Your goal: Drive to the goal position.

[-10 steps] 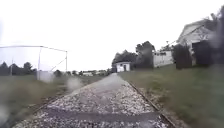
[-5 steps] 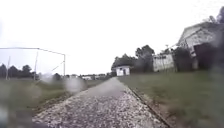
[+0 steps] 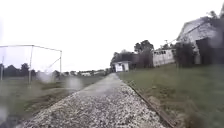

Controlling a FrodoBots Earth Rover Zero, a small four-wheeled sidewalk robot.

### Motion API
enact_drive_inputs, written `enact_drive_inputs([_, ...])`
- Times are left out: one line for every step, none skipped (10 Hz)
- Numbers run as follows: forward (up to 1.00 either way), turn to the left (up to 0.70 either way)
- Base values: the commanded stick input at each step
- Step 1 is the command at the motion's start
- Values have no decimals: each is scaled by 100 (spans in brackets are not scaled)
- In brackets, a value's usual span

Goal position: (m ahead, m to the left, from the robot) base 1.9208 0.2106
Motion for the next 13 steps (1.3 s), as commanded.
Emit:
enact_drive_inputs([70, 0])
enact_drive_inputs([70, 0])
enact_drive_inputs([53, 0])
enact_drive_inputs([14, 0])
enact_drive_inputs([0, 0])
enact_drive_inputs([0, 0])
enact_drive_inputs([0, 0])
enact_drive_inputs([0, 0])
enact_drive_inputs([0, 0])
enact_drive_inputs([0, 0])
enact_drive_inputs([0, 0])
enact_drive_inputs([0, 0])
enact_drive_inputs([0, 0])
